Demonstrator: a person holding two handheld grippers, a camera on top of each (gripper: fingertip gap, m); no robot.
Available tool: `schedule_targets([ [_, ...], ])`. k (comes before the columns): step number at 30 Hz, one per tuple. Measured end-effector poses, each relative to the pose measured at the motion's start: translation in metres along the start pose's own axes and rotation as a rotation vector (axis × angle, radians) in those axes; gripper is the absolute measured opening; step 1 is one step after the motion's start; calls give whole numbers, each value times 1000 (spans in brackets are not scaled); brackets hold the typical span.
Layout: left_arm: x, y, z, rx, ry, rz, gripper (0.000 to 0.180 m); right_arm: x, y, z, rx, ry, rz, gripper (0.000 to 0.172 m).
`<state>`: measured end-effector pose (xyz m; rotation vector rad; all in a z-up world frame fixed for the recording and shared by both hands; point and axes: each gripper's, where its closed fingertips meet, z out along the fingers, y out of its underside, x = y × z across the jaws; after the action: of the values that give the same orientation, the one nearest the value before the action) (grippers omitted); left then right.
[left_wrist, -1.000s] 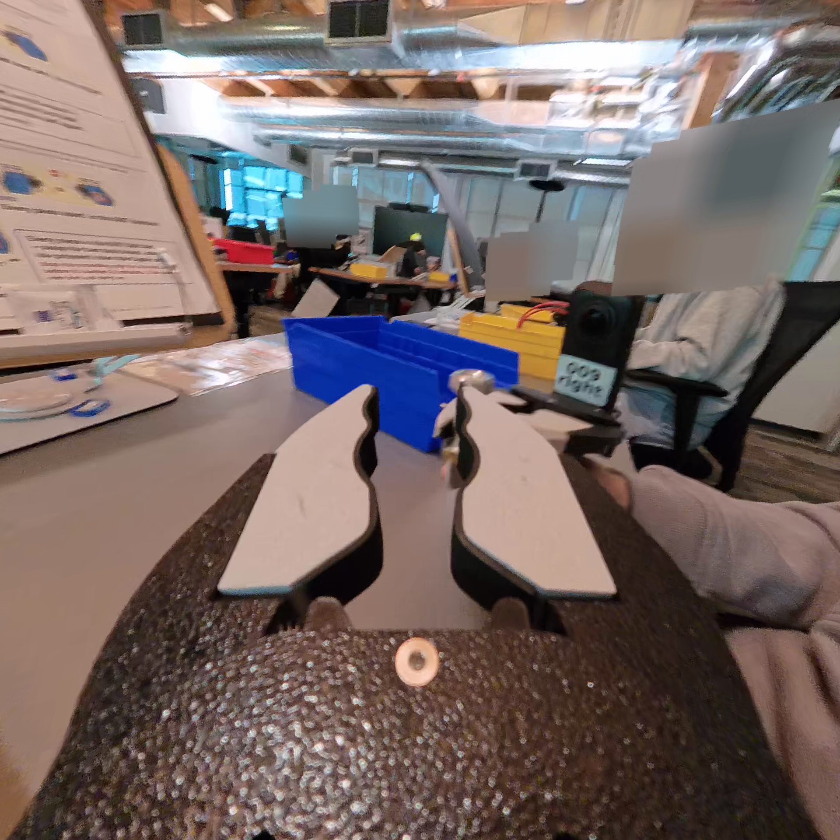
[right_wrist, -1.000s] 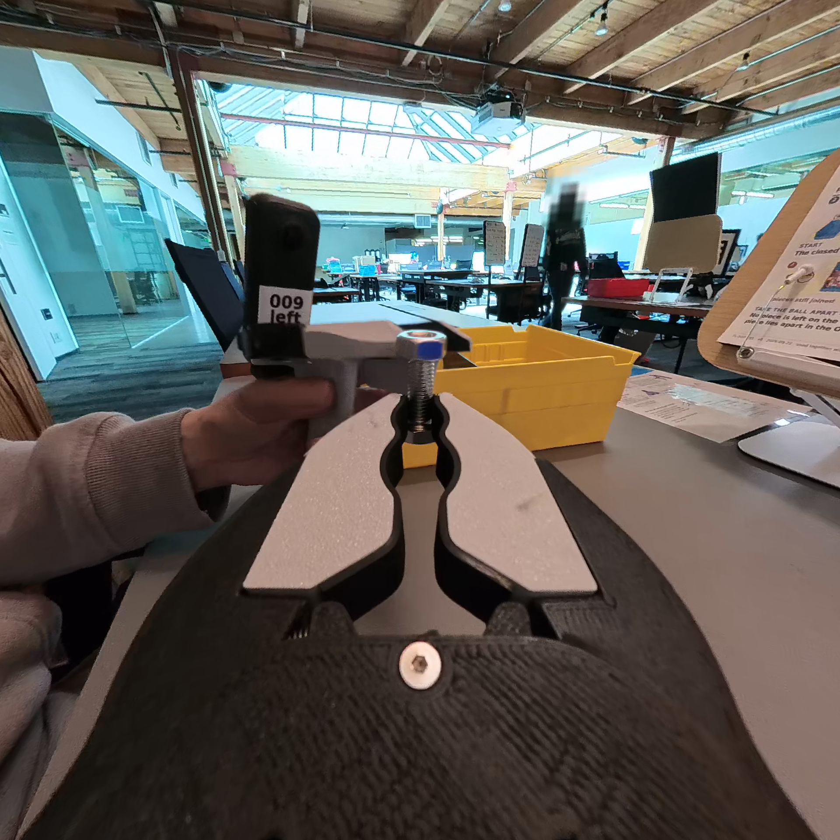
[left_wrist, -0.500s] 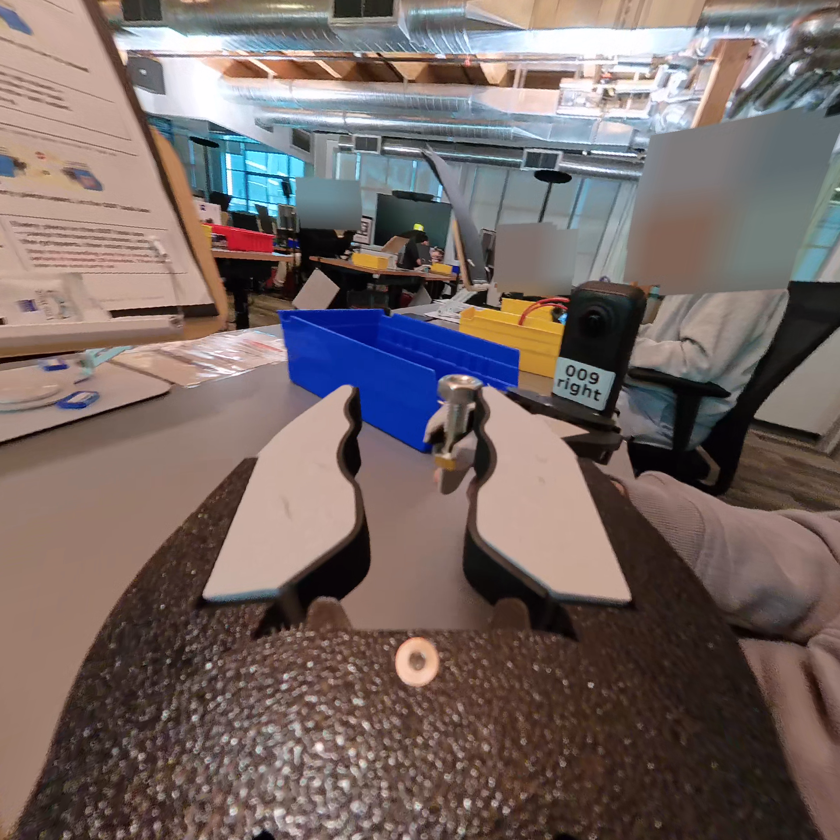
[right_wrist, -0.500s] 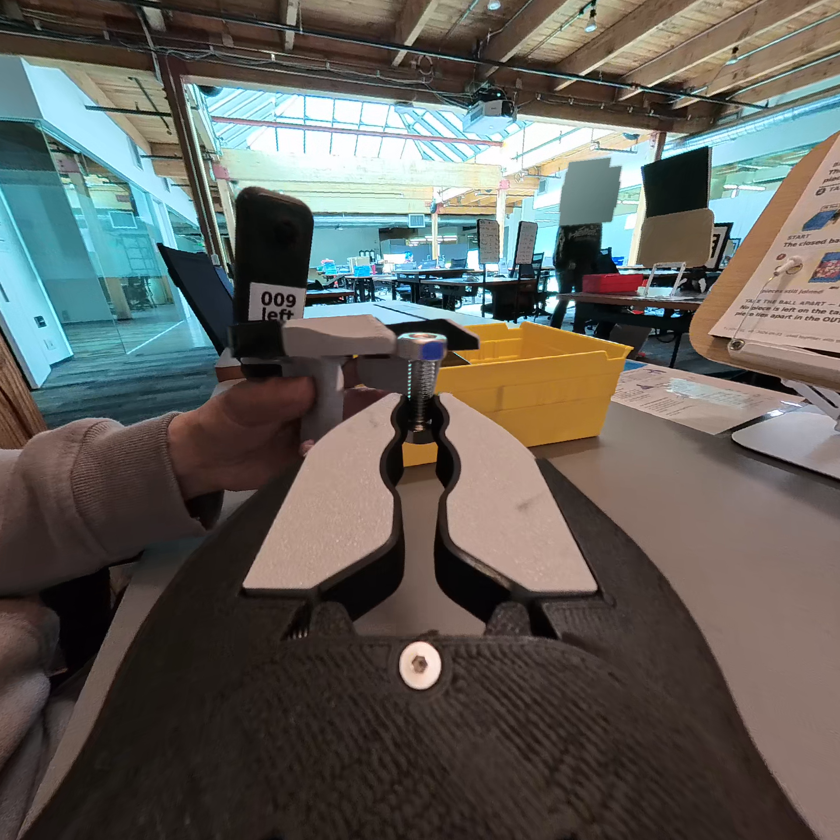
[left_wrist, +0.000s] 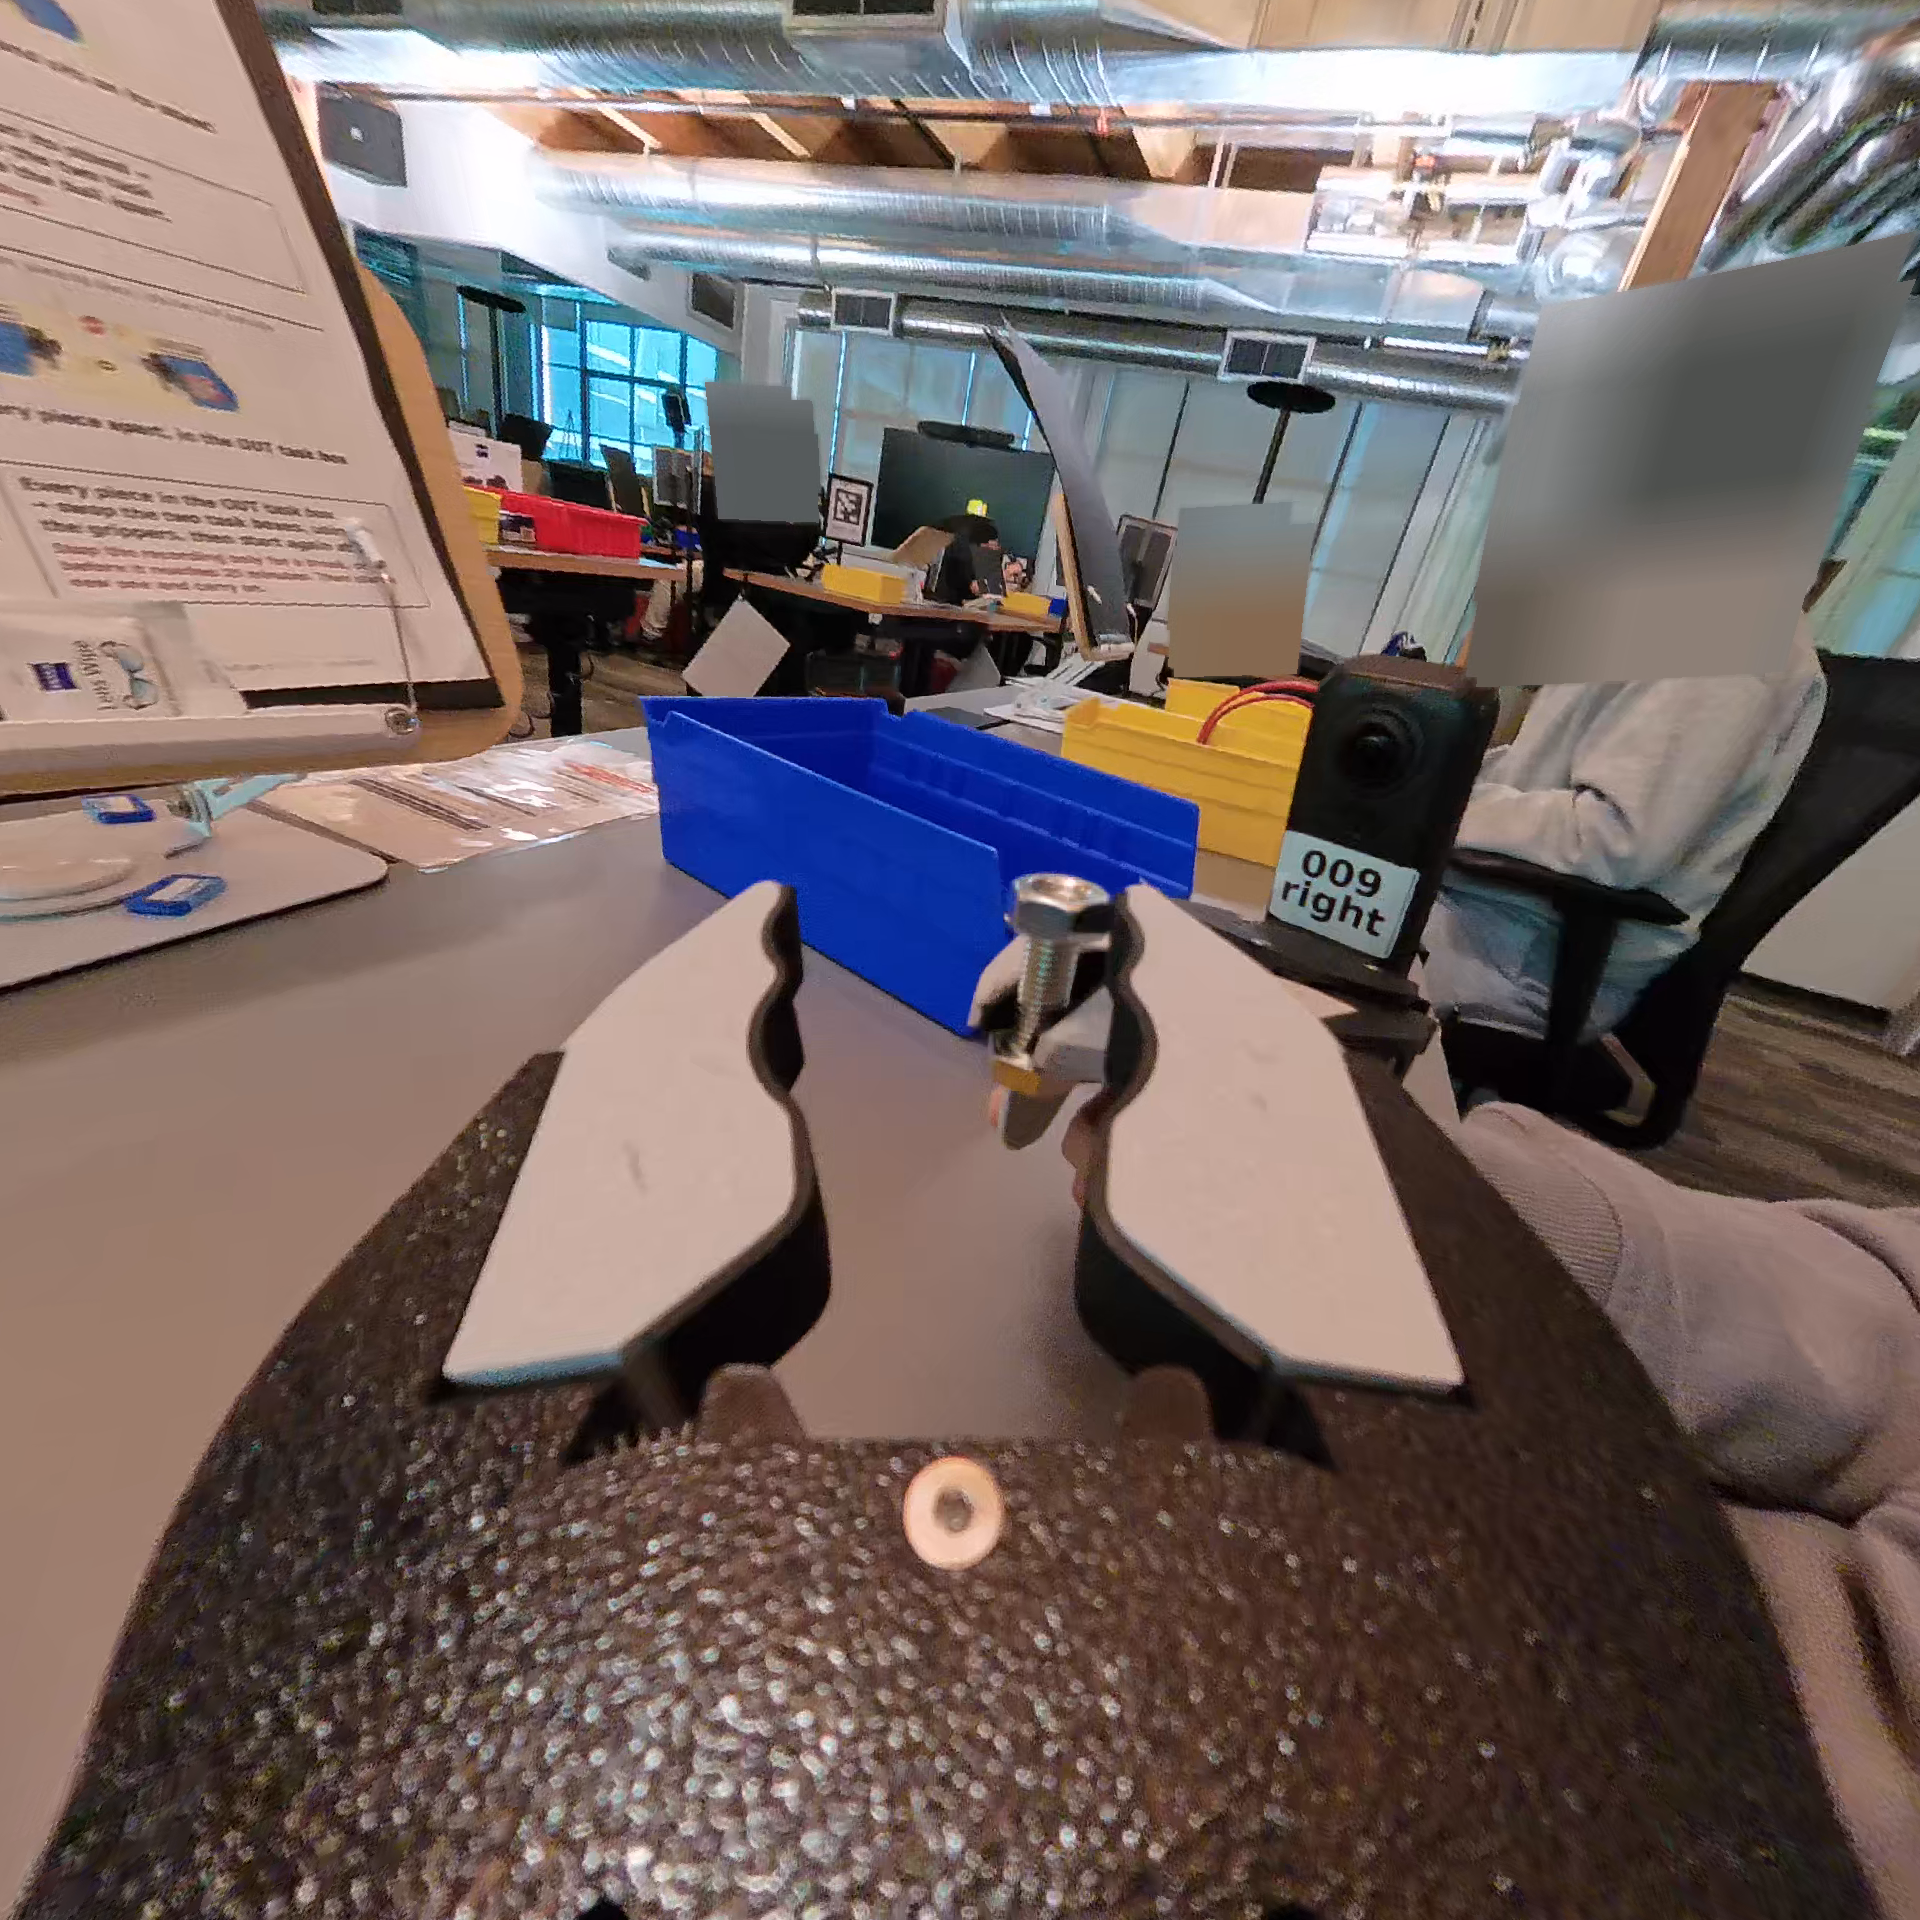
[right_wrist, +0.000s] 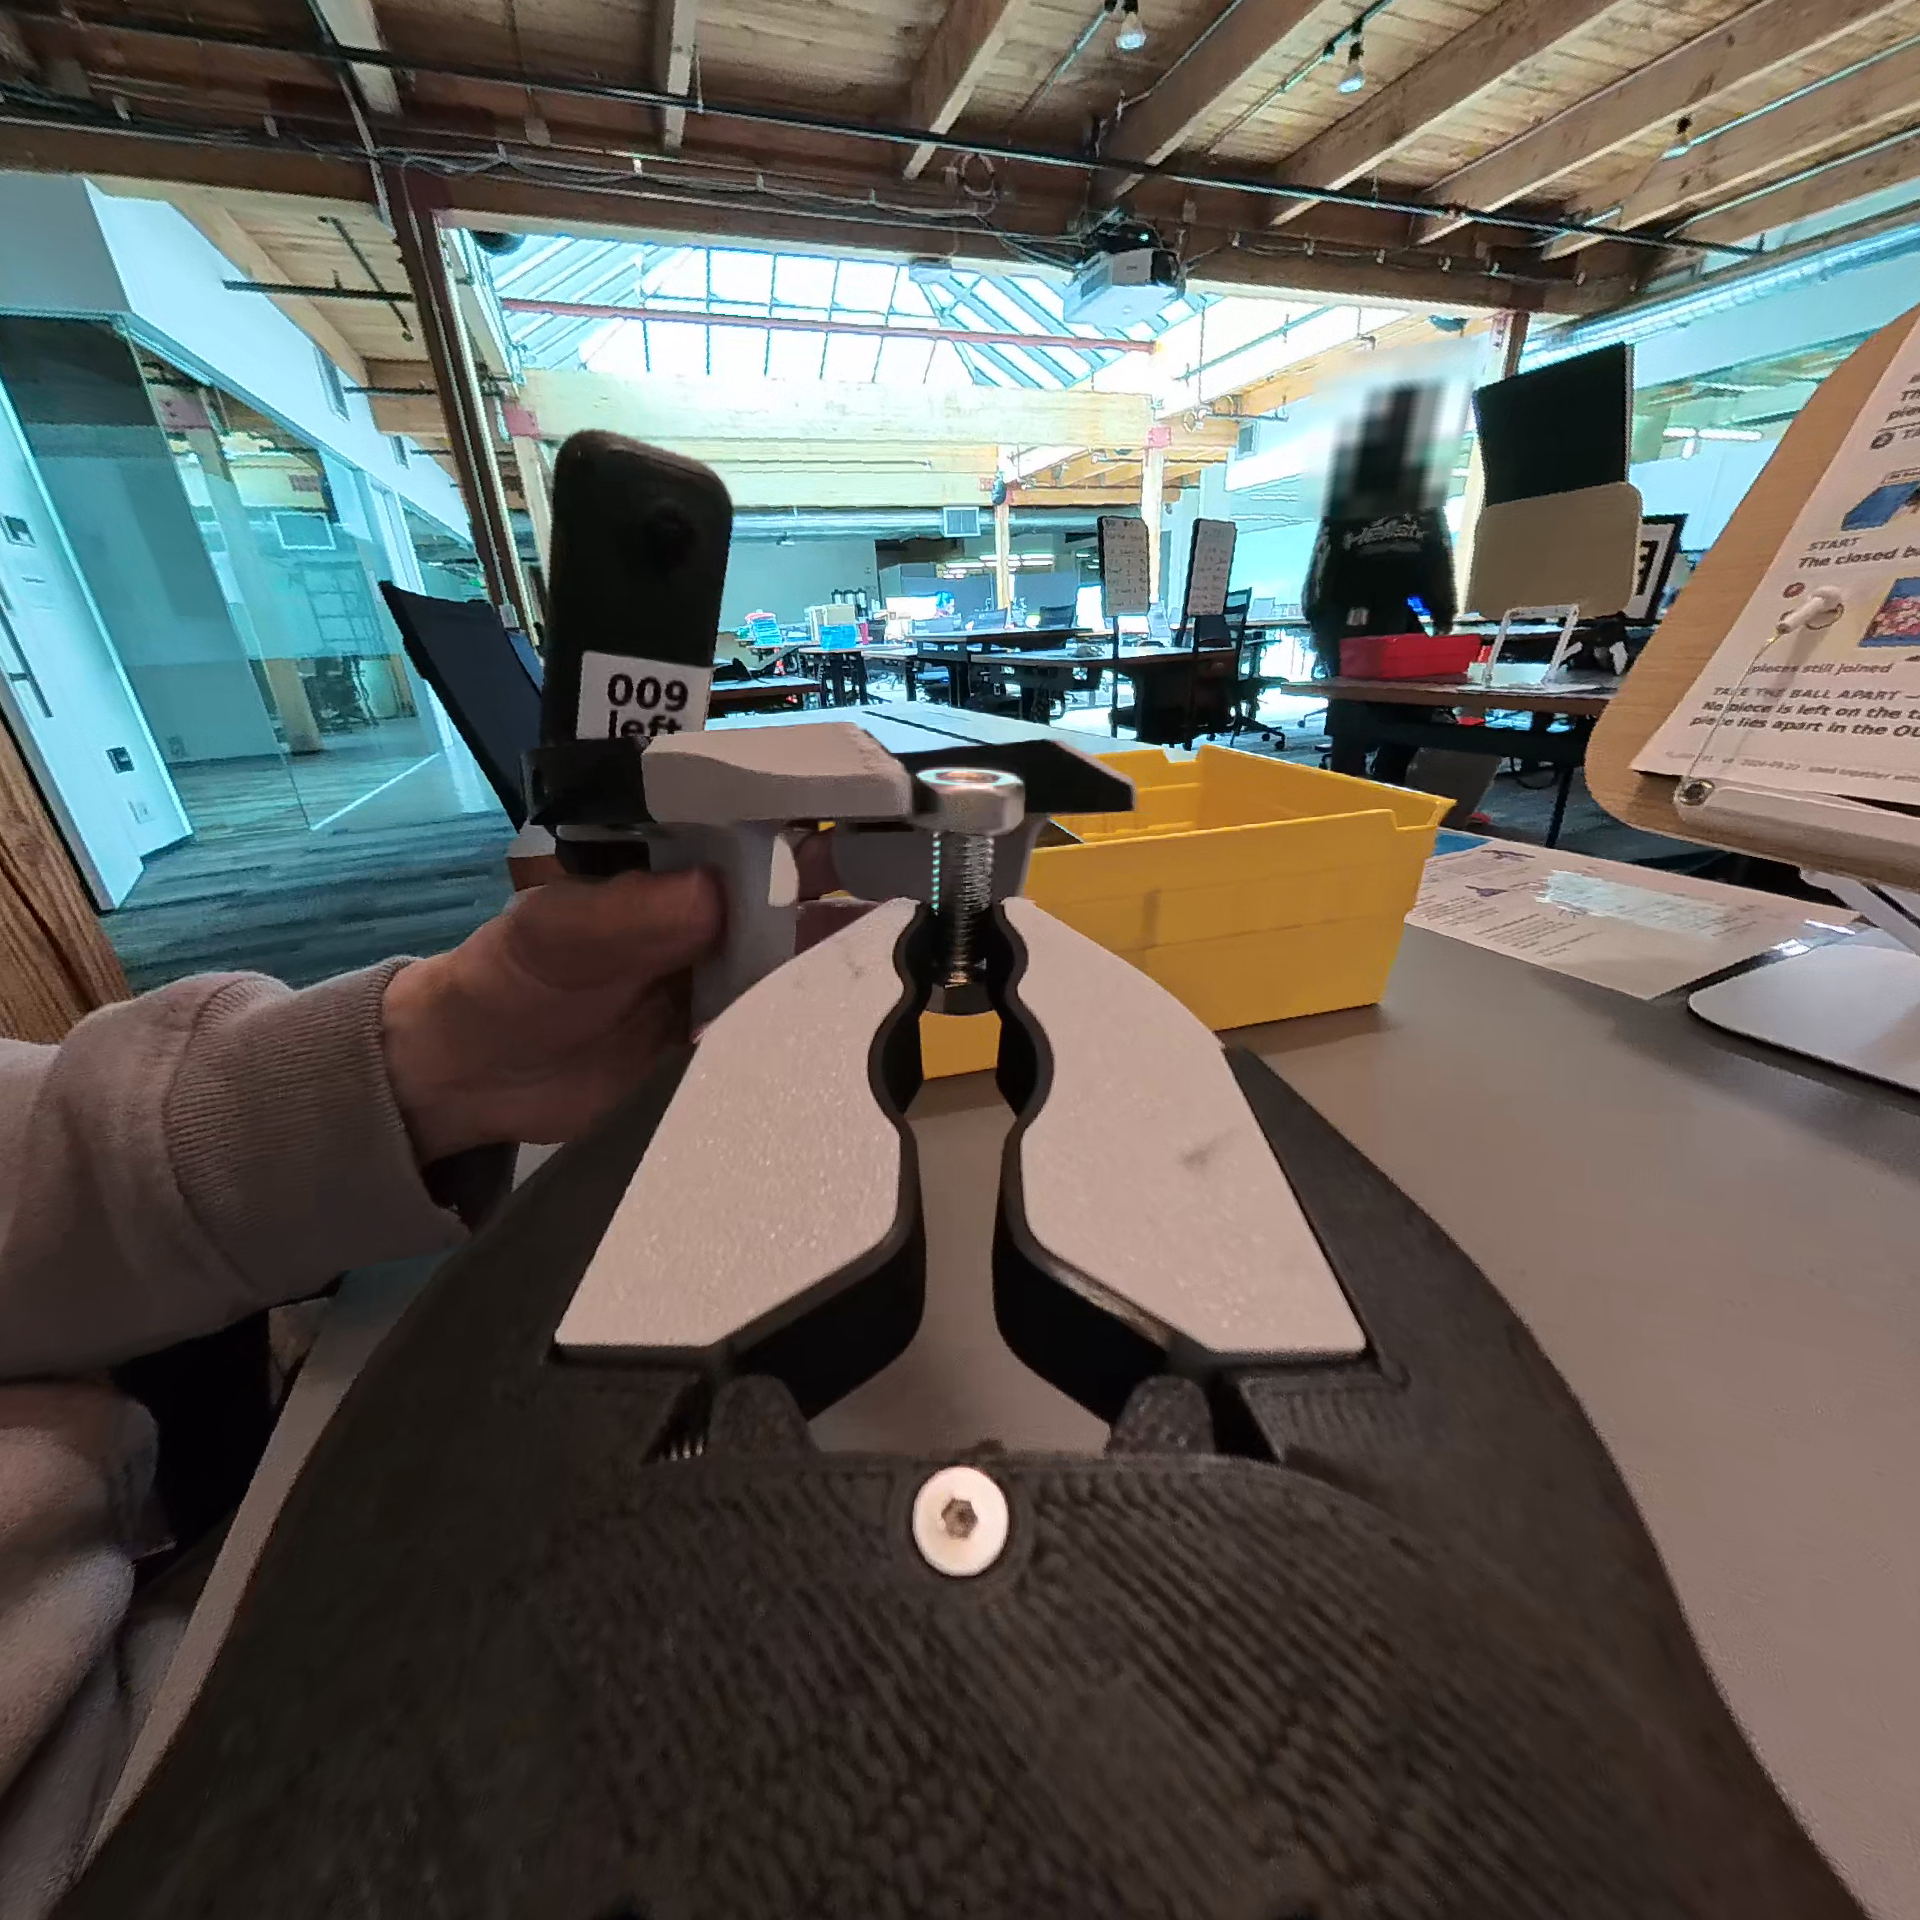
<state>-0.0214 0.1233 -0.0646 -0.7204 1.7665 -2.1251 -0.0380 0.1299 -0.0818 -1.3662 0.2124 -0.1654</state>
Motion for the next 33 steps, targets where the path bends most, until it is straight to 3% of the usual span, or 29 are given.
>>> schedule_targets([
  [5, -35, -4, -26, 11, -167, -29, 45, 3, -6, -3, 33, 4, 25, 9],
  [12, 7, -6, 0, 1, 12, 11, 60, 0, 0, 0, 3, 0, 8, 9],
  [18, -9, 1, 0, -10, -70, -12, 64, 5, -2, -2, 19, 8, 44, 9],
  [20, -30, 1, -12, -1, -182, -32, 46, 3, -8, -4, 51, -9, 52, 9],
  [21, -36, 0, -16, 1, -208, -47, 47, 3, -10, -5, 65, -13, 55, 9],
  [28, 3, -6, 4, -2, -32, -14, 61, 2, -2, -1, 17, -3, 29, 9],
  [33, -6, 4, 8, -39, -89, -19, 65, 5, -5, -3, 36, 4, 54, 9],
])
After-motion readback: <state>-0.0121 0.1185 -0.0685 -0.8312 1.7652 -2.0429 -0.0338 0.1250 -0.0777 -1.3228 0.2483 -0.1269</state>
